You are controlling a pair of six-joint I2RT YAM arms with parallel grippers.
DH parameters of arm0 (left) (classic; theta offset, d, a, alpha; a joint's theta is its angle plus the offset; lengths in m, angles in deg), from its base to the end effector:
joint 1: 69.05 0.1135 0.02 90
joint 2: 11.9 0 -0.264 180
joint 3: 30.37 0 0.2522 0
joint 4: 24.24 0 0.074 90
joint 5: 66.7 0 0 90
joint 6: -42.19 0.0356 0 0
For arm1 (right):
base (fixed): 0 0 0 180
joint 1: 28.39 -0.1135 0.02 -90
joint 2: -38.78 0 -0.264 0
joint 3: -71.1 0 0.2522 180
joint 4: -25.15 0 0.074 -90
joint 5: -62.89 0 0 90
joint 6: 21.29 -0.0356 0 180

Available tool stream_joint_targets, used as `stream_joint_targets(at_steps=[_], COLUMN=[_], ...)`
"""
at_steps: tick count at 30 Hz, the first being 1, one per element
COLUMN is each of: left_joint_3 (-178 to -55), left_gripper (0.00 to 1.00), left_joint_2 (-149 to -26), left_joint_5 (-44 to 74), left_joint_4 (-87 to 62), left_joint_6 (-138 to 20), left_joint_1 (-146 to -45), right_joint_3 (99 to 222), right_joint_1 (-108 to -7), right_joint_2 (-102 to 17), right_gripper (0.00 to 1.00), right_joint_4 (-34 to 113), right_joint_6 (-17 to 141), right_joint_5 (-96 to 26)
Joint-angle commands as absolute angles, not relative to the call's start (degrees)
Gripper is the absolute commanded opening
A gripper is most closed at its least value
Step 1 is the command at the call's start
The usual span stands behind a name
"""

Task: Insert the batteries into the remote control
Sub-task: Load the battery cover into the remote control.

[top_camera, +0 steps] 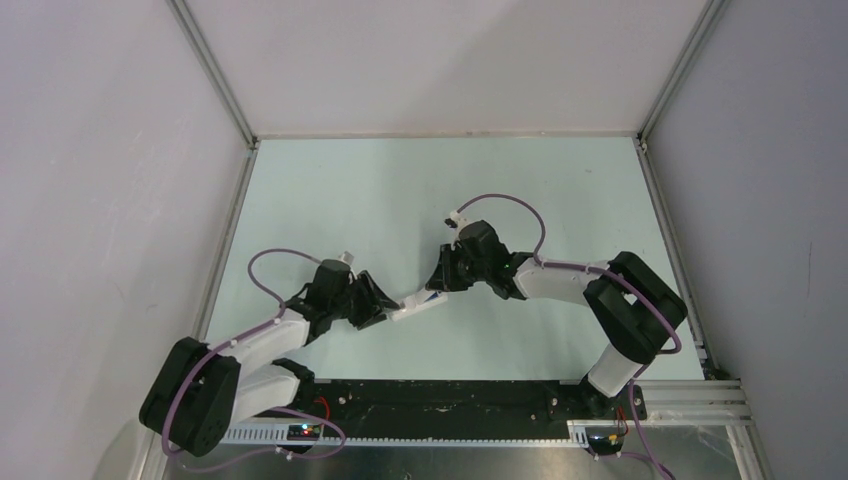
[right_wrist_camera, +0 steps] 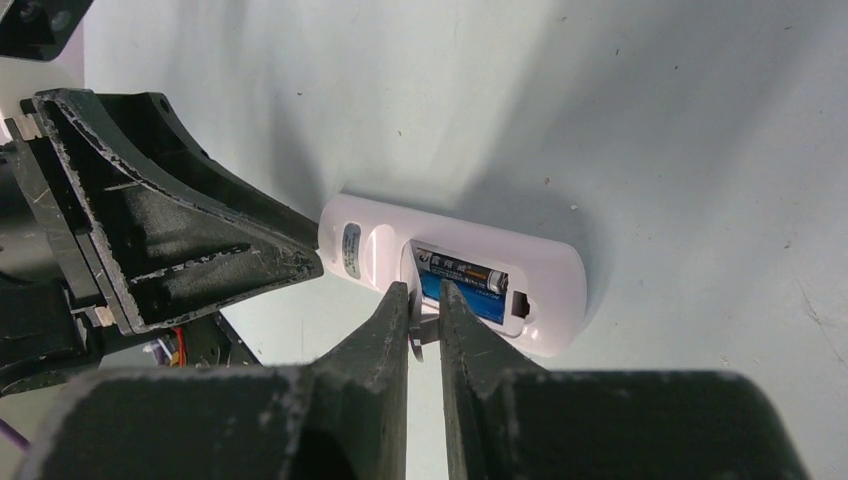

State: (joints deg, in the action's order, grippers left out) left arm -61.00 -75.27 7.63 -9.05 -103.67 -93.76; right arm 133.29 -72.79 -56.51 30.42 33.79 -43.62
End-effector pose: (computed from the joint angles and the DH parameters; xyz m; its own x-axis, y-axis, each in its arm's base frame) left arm 0.1653 -0.0866 0.1327 -0.8477 -0.4872 -0.2101 -0.2400 0.7053 -0.6671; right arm 0.2361 0.2454 0.1715 -0.8388 -0.0532 -0.5419 -0.4267 0.6825 0.5934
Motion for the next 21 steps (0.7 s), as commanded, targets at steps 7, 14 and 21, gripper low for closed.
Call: stream_joint_targets(at_steps=[7, 14, 21], left_joint_3=[-61.56, -61.61, -61.58], left_gripper=[0.55, 0.55, 0.55], left_joint_2=[-77.55, -77.69, -77.95], left_joint_5=[9.46, 9.60, 9.68], left_joint_4=[-5.59, -5.64, -5.73], left_joint_6=[-100.99, -100.82, -100.64], left_joint_1=[-94.71, -94.71, -94.75], right_joint_3=[134.87, 134.87, 134.87], right_joint_1=[-74.23, -74.38, -74.86], right_joint_2=[-57.64, -57.02, -56.44], right_gripper=[0.11, 0.17, 0.21], right_joint_4=[31.51, 33.05, 34.51], right_joint_6=[36.11, 37.18, 37.19], right_joint_5=[-38.88, -36.88, -35.29])
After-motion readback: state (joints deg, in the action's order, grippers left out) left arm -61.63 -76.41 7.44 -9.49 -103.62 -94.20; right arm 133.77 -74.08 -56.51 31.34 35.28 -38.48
